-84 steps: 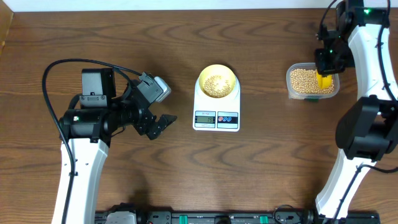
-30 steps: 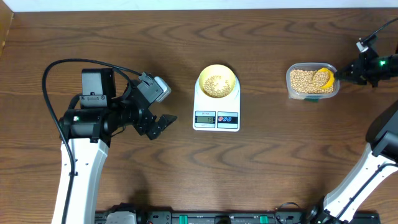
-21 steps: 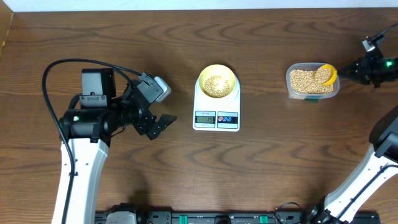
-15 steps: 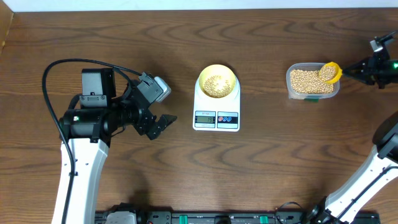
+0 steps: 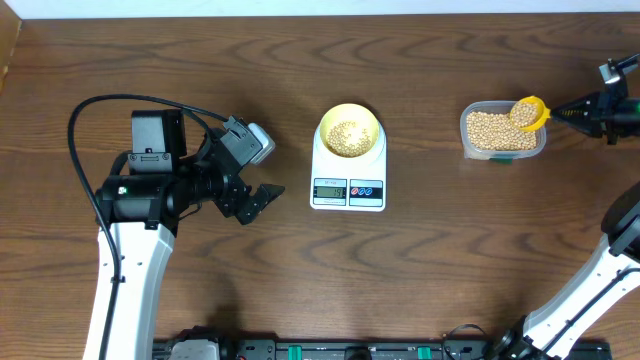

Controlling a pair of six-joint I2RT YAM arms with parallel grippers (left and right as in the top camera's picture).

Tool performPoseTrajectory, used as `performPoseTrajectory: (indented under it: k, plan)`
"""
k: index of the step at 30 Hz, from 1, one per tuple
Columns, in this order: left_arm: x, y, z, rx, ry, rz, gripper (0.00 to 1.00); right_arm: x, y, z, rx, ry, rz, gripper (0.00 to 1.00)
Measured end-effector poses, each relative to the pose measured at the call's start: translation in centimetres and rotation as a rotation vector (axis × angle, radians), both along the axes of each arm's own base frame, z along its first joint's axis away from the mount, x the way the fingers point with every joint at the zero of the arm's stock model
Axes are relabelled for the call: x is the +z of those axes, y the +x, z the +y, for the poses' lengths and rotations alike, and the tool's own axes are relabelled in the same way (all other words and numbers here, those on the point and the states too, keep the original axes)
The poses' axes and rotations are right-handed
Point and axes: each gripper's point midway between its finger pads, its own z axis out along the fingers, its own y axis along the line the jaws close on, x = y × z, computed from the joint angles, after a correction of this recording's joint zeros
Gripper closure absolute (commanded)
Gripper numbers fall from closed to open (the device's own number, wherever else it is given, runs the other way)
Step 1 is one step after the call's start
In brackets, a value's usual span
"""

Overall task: Scoop item into bowl and weigh 50g on scale
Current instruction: 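Drag the scoop through the soybeans and lift it out, then carry the filled scoop left over the yellow bowl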

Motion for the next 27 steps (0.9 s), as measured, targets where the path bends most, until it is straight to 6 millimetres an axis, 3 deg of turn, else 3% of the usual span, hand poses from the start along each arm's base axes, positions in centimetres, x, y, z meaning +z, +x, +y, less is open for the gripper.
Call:
performPoseTrajectory:
  k: [7, 20, 27]
  plan:
    - [0.0, 0.0, 0.0, 0.000, 0.000, 0.000, 0.02, 0.7, -0.4, 1.3, 0.043, 0.035, -0.018, 0.99]
    - [0.0, 0.0, 0.0, 0.000, 0.000, 0.000, 0.02, 2.1, 0.5, 6.5, 0.159, 0.100, -0.090, 0.99]
    - [0.0, 0.0, 0.0, 0.000, 0.000, 0.001, 0.02, 2.7, 1.0, 10.4, 0.231, 0.142, -0.110, 0.99]
